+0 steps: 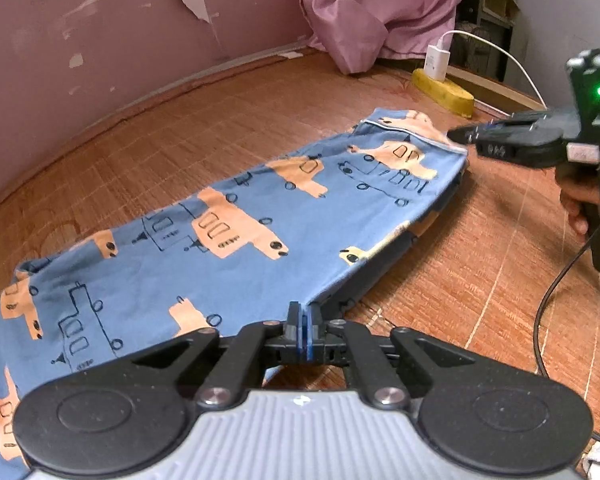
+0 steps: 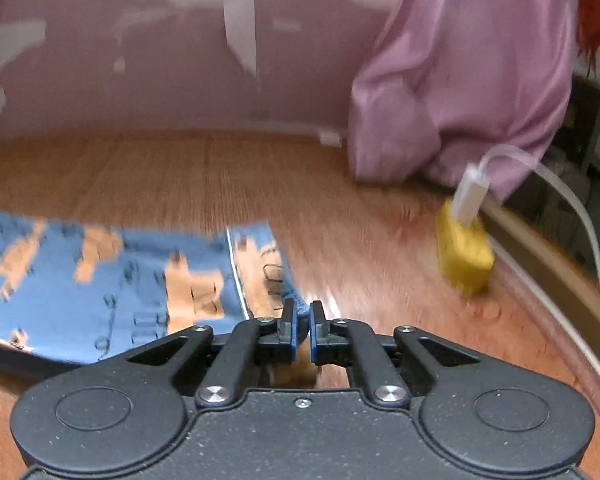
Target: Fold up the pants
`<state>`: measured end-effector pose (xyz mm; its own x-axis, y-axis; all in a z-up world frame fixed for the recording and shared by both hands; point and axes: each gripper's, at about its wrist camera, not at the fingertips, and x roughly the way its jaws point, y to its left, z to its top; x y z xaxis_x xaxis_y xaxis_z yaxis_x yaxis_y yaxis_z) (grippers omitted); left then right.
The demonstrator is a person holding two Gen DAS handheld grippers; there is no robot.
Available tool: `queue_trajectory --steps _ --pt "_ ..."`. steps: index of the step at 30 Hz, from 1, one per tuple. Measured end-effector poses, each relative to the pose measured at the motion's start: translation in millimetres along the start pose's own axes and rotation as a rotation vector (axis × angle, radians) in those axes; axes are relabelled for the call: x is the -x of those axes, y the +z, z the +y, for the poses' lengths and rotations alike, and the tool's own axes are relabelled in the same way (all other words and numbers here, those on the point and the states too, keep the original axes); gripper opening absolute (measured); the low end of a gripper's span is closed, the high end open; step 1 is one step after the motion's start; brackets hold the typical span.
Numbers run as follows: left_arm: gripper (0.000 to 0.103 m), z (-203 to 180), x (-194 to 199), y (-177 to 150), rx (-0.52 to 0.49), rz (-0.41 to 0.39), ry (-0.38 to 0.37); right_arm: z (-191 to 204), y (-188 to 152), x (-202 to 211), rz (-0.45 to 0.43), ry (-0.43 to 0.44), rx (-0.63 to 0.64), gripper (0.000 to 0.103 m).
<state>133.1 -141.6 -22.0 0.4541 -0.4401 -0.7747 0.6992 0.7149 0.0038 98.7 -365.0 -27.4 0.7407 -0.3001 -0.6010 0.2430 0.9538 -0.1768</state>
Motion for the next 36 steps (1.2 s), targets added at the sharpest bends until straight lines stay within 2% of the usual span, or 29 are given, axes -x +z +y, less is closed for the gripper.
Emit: queue_trajectory --steps 1,2,3,4,5,6,7,8,11,13,14,16,19,20,22,23,24,26,29,32,34,36 --pt "0.008 1.1 0.5 -0.2 0.010 0.001 -0.007 -1.6 -1.6 -5.0 0.038 0.000 -0.011 0.008" --pt "0.011 2.5 2.1 -0.9 0.021 -0.004 -0.012 -3.7 -2.8 -5.9 0.046 -0.007 -0.017 0.016" --pt "0.014 5.1 4.8 -1.7 0.032 -0.009 -0.021 -4.6 -2.0 -2.7 0.034 -0.041 -0.010 0.036" --pt "0.023 8.4 8.1 -2.7 0.044 -0.015 -0.026 -4.5 -0.6 1.2 0.010 -0.080 0.002 0.047" --pt "0.037 13.3 13.2 -4.0 0.064 -0.025 -0.024 -4.8 -0.3 4.6 -0.018 -0.104 0.007 0.068" --pt "0.044 19.5 19.3 -5.3 0.089 -0.039 -0.022 -5.2 0.7 9.3 -0.057 -0.107 0.007 0.072" --pt "0.054 27.6 26.9 -7.3 0.122 -0.057 -0.021 -4.9 1.3 13.2 -0.091 -0.078 0.005 0.071" --pt "0.057 37.6 35.0 -9.6 0.160 -0.077 -0.020 -2.3 2.5 16.7 -0.128 -0.022 0.010 0.071" --pt "0.058 70.5 54.6 -13.3 0.266 -0.101 0.056 12.0 8.1 18.4 -0.197 0.162 0.077 0.066" --pt "0.057 96.6 59.3 -17.0 0.340 -0.086 0.110 14.6 17.8 4.9 -0.152 0.374 0.079 0.063" --pt "0.057 111.5 59.6 -20.6 0.381 -0.075 0.133 13.2 21.8 -4.9 -0.124 0.446 0.057 0.061" --pt "0.057 138.7 60.7 -27.9 0.446 -0.079 0.165 8.4 27.5 -26.5 -0.077 0.463 0.003 0.061" --pt "0.057 176.4 59.3 -40.0 0.538 -0.067 0.210 -5.9 30.2 -60.7 0.025 0.413 -0.094 0.059" --pt "0.057 188.1 58.2 -45.5 0.559 -0.054 0.223 -9.1 30.1 -63.3 0.006 0.411 -0.100 0.059" --pt "0.056 202.5 57.6 -57.0 0.578 -0.033 0.256 -4.8 33.5 -64.0 0.014 0.345 -0.039 0.058" --pt "0.053 207.2 59.7 -62.8 0.576 -0.043 0.241 0.5 36.3 -60.3 0.012 0.297 -0.004 0.059" --pt "0.053 209.2 63.2 -66.9 0.567 -0.051 0.228 5.8 41.5 -54.9 0.003 0.267 0.019 0.065" --pt "0.056 208.1 67.7 -67.0 0.531 -0.034 0.245 20.5 55.3 -45.0 -0.028 0.297 0.079 0.075" --pt "0.061 203.1 73.6 -57.4 0.448 -0.077 0.224 64.0 94.9 -45.8 -0.007 0.482 0.181 0.076" --pt "0.062 193.1 64.6 -32.4 0.254 -0.104 0.278 108.9 130.7 -59.0 0.054 0.718 0.171 0.076" --pt "0.062 190.5 50.5 -19.1 0.146 -0.086 0.309 139.8 153.7 -72.8 0.094 0.814 0.142 0.075" --pt "0.062 191.8 32.5 -9.9 0.061 -0.029 0.277 165.0 171.3 -86.5 0.155 0.904 0.125 0.073"
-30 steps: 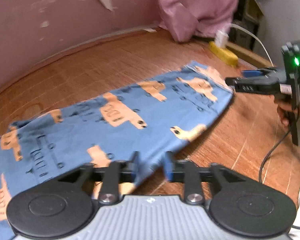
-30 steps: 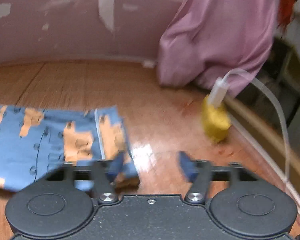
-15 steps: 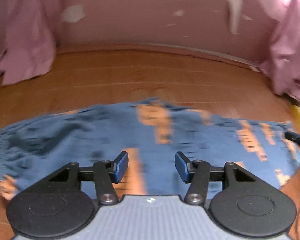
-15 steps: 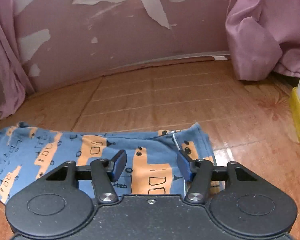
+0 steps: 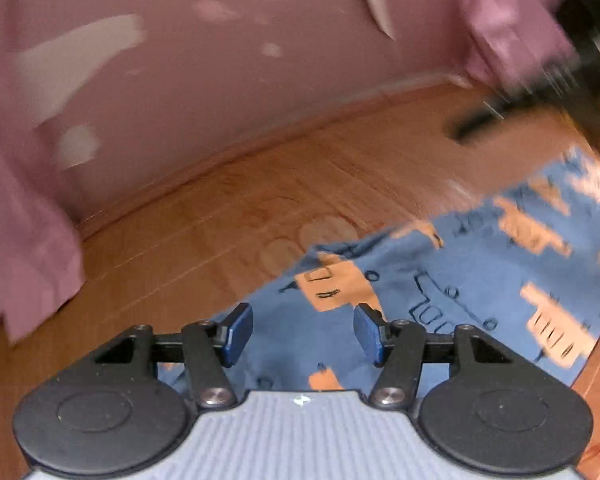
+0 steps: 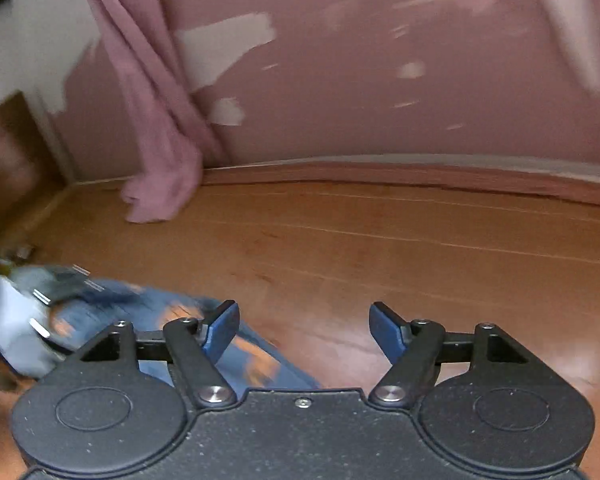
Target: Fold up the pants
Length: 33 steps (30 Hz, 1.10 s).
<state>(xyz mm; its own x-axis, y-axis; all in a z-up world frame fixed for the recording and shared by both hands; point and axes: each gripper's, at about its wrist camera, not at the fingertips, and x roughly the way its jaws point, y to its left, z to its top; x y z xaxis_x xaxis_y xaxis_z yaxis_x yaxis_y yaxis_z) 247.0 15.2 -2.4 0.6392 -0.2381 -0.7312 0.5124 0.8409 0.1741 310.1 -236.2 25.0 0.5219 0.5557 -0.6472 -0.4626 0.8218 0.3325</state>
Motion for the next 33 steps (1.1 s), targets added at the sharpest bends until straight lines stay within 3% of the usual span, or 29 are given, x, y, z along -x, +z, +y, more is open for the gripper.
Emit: queue_trajectory --steps 2,3,4,5,6,7,11,16,17,18,22,26,29,31,33 --pt "0.056 -3.3 -12.8 1.3 -0.048 0.066 -0.027 6.6 16.1 -21.2 0.066 0.098 -0.026 0.069" --pt "0.050 -2.2 -13.8 -1.1 -0.042 0.072 -0.047 12.3 21.9 -31.3 0.098 0.139 -0.030 0.060" --pt "0.025 1.0 -13.4 -2.4 -0.014 0.064 -0.069 16.3 26.3 -41.3 0.132 0.164 -0.029 0.055" --pt "0.006 2.6 -14.3 -3.1 0.013 0.075 -0.077 20.6 29.2 -51.1 0.170 0.186 -0.026 0.043" --pt "0.005 3.1 -14.1 -4.5 0.030 0.069 -0.071 28.3 33.6 -62.1 0.211 0.212 -0.026 0.030" --pt "0.003 3.5 -12.8 -9.9 0.039 0.056 -0.066 32.7 33.5 -71.9 0.251 0.234 -0.028 0.026" --pt "0.002 -3.0 -5.5 -21.2 0.028 0.029 -0.041 50.8 23.8 -105.0 0.375 0.268 -0.062 0.026" --pt "0.002 -3.2 -1.7 -25.4 0.045 0.011 -0.031 59.1 21.2 -131.5 0.417 0.248 -0.073 0.030" --pt "0.002 -4.1 -1.5 -25.7 0.040 0.008 -0.027 59.6 21.3 -135.4 0.413 0.244 -0.082 0.024" --pt "0.002 -4.8 -1.0 -25.9 0.035 0.006 -0.024 60.4 22.2 -138.0 0.412 0.240 -0.088 0.007" --pt "0.003 -2.0 3.4 -27.4 0.060 0.006 -0.031 60.5 25.3 -132.3 0.363 0.219 -0.089 0.004" --pt "0.003 -1.8 5.3 -33.2 0.061 0.003 -0.024 63.4 42.0 -120.5 0.258 0.159 0.012 0.003" --pt "0.006 -0.6 7.8 -35.5 0.085 0.010 -0.022 52.4 45.9 -131.7 0.274 0.134 0.003 0.003" --pt "0.015 1.3 9.5 -34.3 0.100 0.022 -0.010 53.3 44.7 -126.5 0.232 0.081 0.051 0.006" --pt "0.030 5.8 13.1 -33.2 0.123 0.036 0.009 57.9 44.0 -111.1 0.169 0.033 0.109 0.021"
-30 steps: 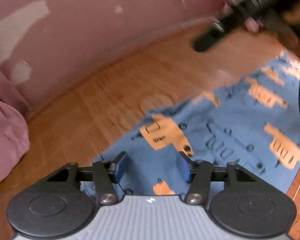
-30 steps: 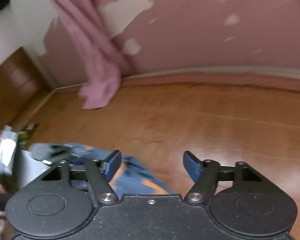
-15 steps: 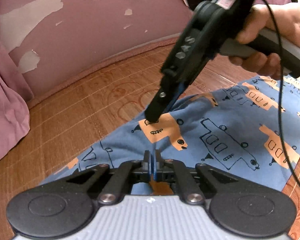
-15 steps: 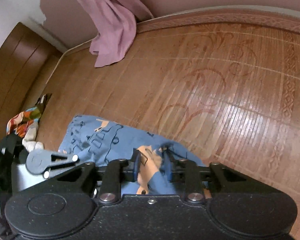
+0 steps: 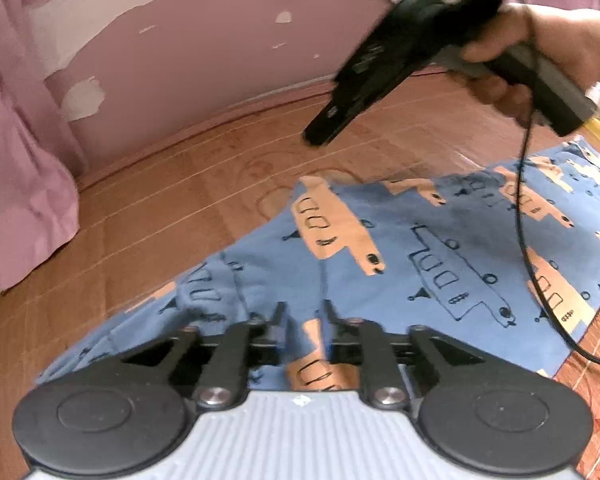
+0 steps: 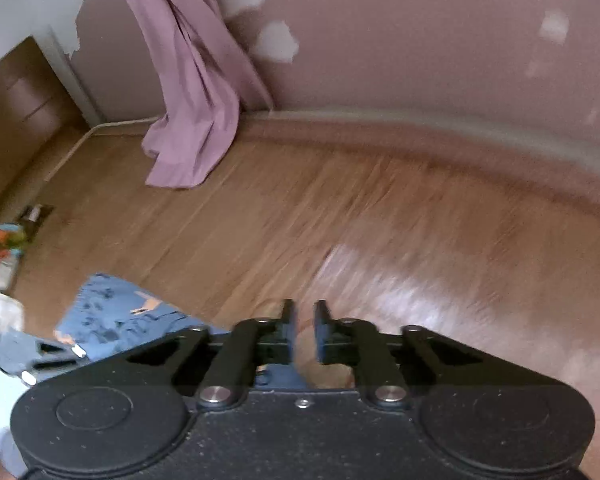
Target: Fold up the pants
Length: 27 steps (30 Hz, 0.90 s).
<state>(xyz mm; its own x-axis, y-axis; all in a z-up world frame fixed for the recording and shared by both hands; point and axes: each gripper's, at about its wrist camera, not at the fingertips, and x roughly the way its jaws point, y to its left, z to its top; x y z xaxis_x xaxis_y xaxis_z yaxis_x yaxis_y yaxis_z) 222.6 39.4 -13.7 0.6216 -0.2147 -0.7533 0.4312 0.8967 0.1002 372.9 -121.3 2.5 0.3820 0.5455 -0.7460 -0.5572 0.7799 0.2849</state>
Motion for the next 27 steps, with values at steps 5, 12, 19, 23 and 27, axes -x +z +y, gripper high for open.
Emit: queue_trajectory --steps 5,12,19,23,27 --pt "0.048 16.6 19.6 -2.8 0.079 -0.031 0.010 11.2 -28.8 35.2 0.006 0.134 -0.001 0.044" --pt "0.057 53.4 15.6 -18.8 0.166 0.075 0.031 -17.7 -127.4 71.4 0.041 -0.045 -0.087 0.067" --pt "0.077 70.5 42.0 -4.8 0.273 0.111 0.110 -57.6 -217.9 187.8 -0.151 -0.409 -0.252 0.096" --pt "0.098 25.5 55.2 37.6 0.145 0.027 0.077 -54.4 -266.4 235.2 -0.258 -0.611 -0.345 0.102" --pt "0.103 -47.2 44.3 99.2 -0.033 -0.004 0.022 -60.7 -302.4 251.7 -0.330 -0.716 -0.401 0.102"
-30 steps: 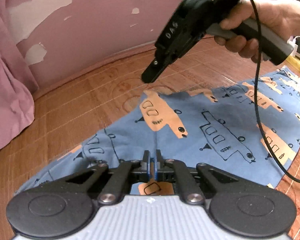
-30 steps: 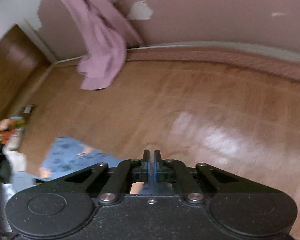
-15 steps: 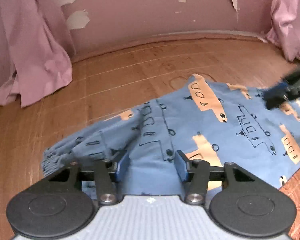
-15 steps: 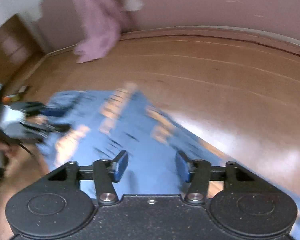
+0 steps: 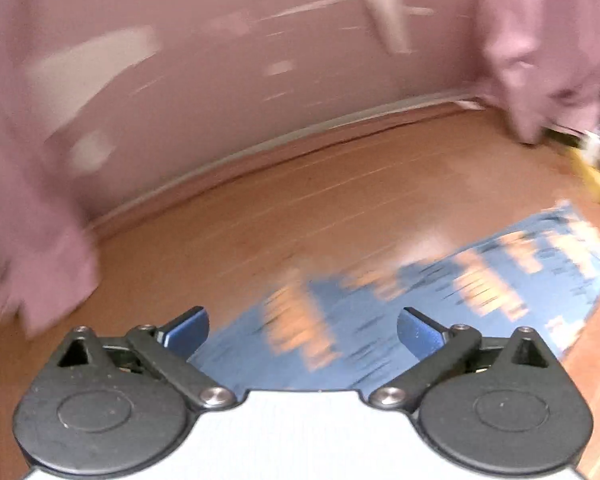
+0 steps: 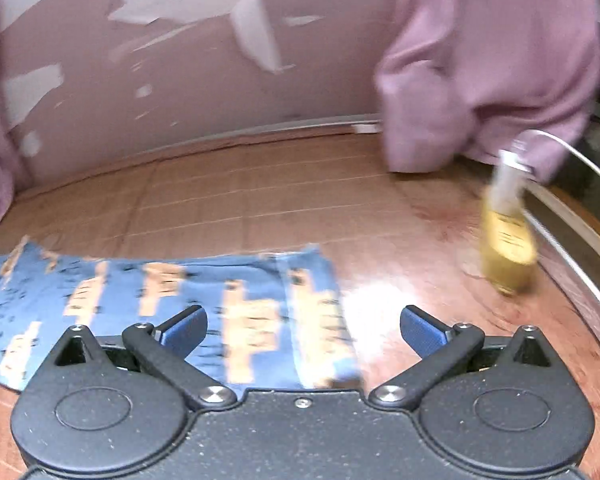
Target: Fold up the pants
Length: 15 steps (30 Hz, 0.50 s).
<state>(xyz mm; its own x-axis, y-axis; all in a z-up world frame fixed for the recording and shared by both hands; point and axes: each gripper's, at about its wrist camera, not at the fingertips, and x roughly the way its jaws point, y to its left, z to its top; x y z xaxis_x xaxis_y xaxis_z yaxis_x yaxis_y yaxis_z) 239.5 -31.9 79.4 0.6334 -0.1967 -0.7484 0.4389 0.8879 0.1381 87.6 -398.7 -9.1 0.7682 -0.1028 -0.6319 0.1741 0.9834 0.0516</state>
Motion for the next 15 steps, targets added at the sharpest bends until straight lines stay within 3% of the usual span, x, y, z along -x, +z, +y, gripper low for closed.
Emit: queue_trajectory --steps 3,5,7,10,13,15 --pt "0.103 -67.3 -14.5 53.0 -0.149 0.036 -0.055 -16.5 -8.5 -7.8 0.038 0.018 -0.080 0.102" --pt "0.103 -120.5 -18.5 85.9 -0.318 0.069 -0.080 -28.7 -12.4 -10.6 0.074 0.054 -0.124 0.102" --pt "0.103 -169.9 -21.3 108.6 -0.484 0.078 -0.097 -41.7 -14.5 -11.9 0.105 0.089 -0.171 0.102" --pt "0.103 -235.1 -40.3 128.2 -0.682 0.104 -0.201 -61.3 -15.0 -15.9 0.145 0.186 -0.293 0.102" --pt "0.102 -279.9 -73.6 134.9 -0.793 0.095 -0.324 -80.4 -15.7 -18.5 0.159 0.310 -0.411 0.101" --pt "0.096 -292.8 -100.9 139.6 -0.801 0.097 -0.395 -84.8 -18.1 -16.8 0.161 0.333 -0.400 0.094"
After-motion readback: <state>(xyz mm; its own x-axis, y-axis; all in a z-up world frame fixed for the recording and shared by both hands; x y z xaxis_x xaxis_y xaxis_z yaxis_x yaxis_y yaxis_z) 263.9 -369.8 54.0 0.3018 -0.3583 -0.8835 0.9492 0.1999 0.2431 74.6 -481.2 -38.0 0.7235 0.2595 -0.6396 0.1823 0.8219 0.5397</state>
